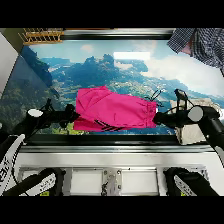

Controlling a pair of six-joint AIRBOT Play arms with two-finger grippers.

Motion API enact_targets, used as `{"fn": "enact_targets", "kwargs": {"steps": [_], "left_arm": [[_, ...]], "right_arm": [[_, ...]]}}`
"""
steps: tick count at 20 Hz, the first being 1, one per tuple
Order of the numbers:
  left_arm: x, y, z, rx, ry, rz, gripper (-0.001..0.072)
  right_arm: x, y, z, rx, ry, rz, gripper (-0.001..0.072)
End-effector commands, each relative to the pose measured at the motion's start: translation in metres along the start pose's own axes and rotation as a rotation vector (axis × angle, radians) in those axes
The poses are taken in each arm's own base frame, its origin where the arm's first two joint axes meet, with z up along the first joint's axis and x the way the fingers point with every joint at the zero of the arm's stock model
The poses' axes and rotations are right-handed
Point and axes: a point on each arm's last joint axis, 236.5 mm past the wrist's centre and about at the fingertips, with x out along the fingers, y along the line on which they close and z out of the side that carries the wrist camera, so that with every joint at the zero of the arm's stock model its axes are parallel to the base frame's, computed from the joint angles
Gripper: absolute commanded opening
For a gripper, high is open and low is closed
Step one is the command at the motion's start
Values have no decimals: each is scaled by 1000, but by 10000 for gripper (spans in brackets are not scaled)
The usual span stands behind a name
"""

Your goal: Fold the clothes and pants, and hang the long-sleeved shirts on hangers.

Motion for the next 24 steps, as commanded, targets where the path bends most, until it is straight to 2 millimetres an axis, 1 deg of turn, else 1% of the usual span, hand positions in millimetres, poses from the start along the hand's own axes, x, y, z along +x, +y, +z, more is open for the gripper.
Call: {"fn": "enact_targets", "kwargs": {"steps": [1, 3, 5, 9, 10, 11, 12, 14, 15, 16, 17, 18, 20, 21, 22, 23, 24], "left_arm": [[3, 0, 5, 24, -11, 2, 4], [3, 0, 4, 37, -8, 1, 4], [3, 0, 4, 36, -9, 1, 4], [3, 0, 4, 62, -7, 1, 4], [3, 0, 4, 62, -8, 2, 4], [3, 0, 4, 62, -8, 2, 4], [3, 0, 4, 63, -8, 2, 4], [3, 0, 4, 63, -10, 2, 4], [3, -1, 5, 67, -10, 1, 4], [2, -3, 6, 84, -12, -2, 4], [0, -11, 9, 112, -18, -14, 4], [-5, -24, 15, 149, -29, -32, 4], [-23, -68, 36, 291, -93, -92, 4], [-38, -97, 49, 391, -145, -129, 4], [-55, -128, 63, 496, -208, -164, 4], [-76, -162, 75, 612, -287, -199, 4], [-97, -196, 82, 724, -362, -230, 4]], "right_arm": [[30, -19, -25, 258, 43, -3, 594], [46, -10, -22, 352, 1, 75, 593], [55, -3, -13, 413, -42, 131, 586], [67, 3, 3, 421, -78, 175, 582], [69, 6, 6, 423, -83, 190, 546], [71, 8, 7, 413, -85, 199, 396], [72, 9, 7, 396, -85, 203, 309], [74, 8, 7, 368, -82, 200, 300], [73, 8, 7, 349, -85, 199, 194], [73, 9, 6, 324, -85, 199, 15], [72, 9, 7, 314, -88, 200, 17], [69, 12, 10, 308, -93, 207, 17], [51, 26, 25, 243, -125, 238, 17], [38, 35, 37, 214, -157, 257, 17], [22, 44, 53, 197, -204, 281, 17], [6, 53, 67, 179, -248, 303, 17], [-7, 61, 79, 164, -283, 321, 17]]}}
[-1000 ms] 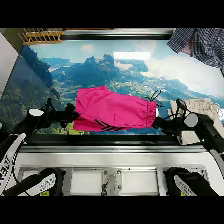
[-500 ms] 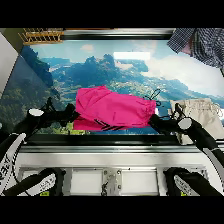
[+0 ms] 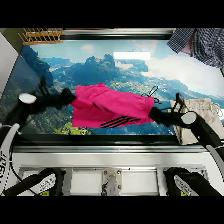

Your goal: Fold the clothes and pants, and hang the long-sleeved shirts on hangers.

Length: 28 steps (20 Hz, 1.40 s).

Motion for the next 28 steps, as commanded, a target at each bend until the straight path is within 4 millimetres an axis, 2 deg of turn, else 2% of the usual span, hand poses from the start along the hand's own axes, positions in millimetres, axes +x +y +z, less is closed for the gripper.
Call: {"fn": "enact_targets", "kwargs": {"steps": [1, 3, 4, 5, 6, 8, 9, 11, 13, 15, 16, 19, 21, 24, 28], "left_arm": [[-43, -94, 84, 417, -242, -87, 4], [-68, -148, 107, 669, -352, -108, 4], [-73, -165, 107, 790, -371, -90, 4], [-72, -172, 104, 901, -367, -44, 4], [-67, -171, 98, 986, -345, 9, 4], [-44, -150, 75, 1066, -249, 84, 4], [-29, -129, 59, 1027, -183, 107, 4], [-4, -70, 29, 853, -59, 169, 4], [13, -9, -10, 695, 67, 224, 4], [22, 36, -53, 639, 184, 263, 4], [25, 50, -73, 624, 232, 273, 4], [33, 70, -122, 623, 343, 281, 4], [34, 80, -145, 624, 396, 285, 4], [32, 91, -159, 610, 430, 296, 4], [30, 93, -164, 588, 449, 300, 4]], "right_arm": [[-28, 46, 38, -83, -97, 80, 17], [-35, 57, 48, -106, -126, 98, 17], [-35, 57, 49, -106, -130, 98, 17], [-34, 54, 49, -116, -129, 86, 17], [-32, 50, 49, -130, -126, 68, 17], [-29, 39, 48, -167, -115, 23, 17], [-28, 32, 47, -191, -107, -6, 17], [-21, 14, 41, -227, -66, -70, 16], [-10, -11, 29, -256, -3, -146, 16], [0, -33, 15, -259, 61, -200, 16], [3, -42, 7, -256, 87, -218, 17], [7, -57, -10, -238, 138, -243, 17], [6, -65, -27, -227, 208, -263, 17], [8, -69, -42, -238, 256, -273, 17], [16, -73, -59, -245, 319, -289, 17]]}}
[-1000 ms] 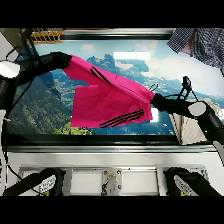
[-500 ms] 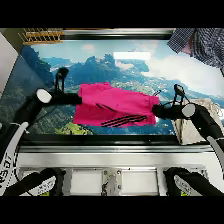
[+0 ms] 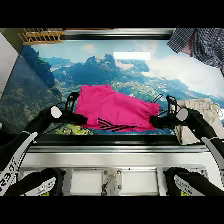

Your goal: Fold the clothes and pants, and hang the long-sleeved shirts on hangers.

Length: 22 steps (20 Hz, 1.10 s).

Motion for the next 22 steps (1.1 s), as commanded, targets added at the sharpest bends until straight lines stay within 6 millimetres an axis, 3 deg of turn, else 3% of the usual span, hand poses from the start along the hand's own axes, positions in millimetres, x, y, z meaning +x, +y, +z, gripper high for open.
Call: {"fn": "enact_targets", "kwargs": {"steps": [1, 4, 5, 6, 7, 10, 12, 13, 14, 15, 18, 22], "left_arm": [[3, -2, -11, -11, 32, -7, 4], [1, -5, -15, -10, 60, -20, 5], [-4, -9, -12, -2, 69, -31, 77], [-15, -13, -4, 5, 59, -41, 373], [-30, -17, 8, 14, 32, -48, 535], [-87, -21, 48, -11, -109, -43, 531], [-122, -21, 66, -43, -216, -30, 530], [-133, -22, 71, -56, -259, -26, 441], [-141, -25, 73, -59, -295, -25, 175], [-145, -28, 73, -52, -318, -27, 8], [-137, -44, 61, -18, -315, -45, 4], [-121, -69, 53, 23, -295, -78, 4]], "right_arm": [[10, 2, -16, -10, 67, -7, 18], [6, 10, -16, 13, 67, 26, 30], [1, 15, -15, 7, 65, 43, 143], [-9, 20, -14, -22, 63, 63, 440], [-23, 24, -11, -55, 59, 81, 661], [-68, 11, 0, -71, 49, 102, 664], [-76, -15, 3, -32, 53, 110, 665], [-74, -27, 6, -1, 46, 120, 665], [-69, -36, 10, 31, 34, 143, 665], [-61, -40, 14, 64, 22, 182, 665], [-27, -40, 24, 120, 21, 295, 665], [10, -5, 37, 143, 35, 501, 657]]}}
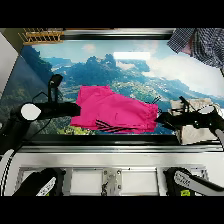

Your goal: Fold the clothes and pants, and hang the long-sleeved shirts on hangers.

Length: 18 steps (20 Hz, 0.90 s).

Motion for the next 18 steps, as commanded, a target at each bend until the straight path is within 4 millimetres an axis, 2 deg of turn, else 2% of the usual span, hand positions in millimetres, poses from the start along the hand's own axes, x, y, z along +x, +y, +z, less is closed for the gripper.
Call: {"fn": "enact_targets", "kwargs": {"steps": [1, 5, 6, 7, 10, 11, 13, 16, 18], "left_arm": [[6, -19, 1, 26, -30, -25, 4], [8, -28, 7, 18, -61, -37, 4], [8, -30, 7, 20, -61, -40, 4], [8, -30, 7, 19, -60, -40, 4], [8, -30, 8, 8, -66, -40, 4], [9, -30, 10, 7, -71, -39, 4], [17, -28, 10, 0, -47, -37, 4], [43, -30, 17, -6, 17, -46, 4], [70, -46, 21, 18, 65, -71, 4]], "right_arm": [[35, 17, 16, 32, -24, 165, 656], [60, 34, 12, 22, -6, 173, 652], [64, 39, 11, 13, -3, 174, 619], [67, 43, 9, 5, 3, 173, 458], [69, 47, 8, -7, 2, 171, 41], [66, 47, 10, -11, -8, 169, 17], [48, 36, 18, 17, -22, 116, 17], [-2, 9, 28, -1, -4, -68, 17], [-42, 1, 36, -34, 2, -195, 17]]}}
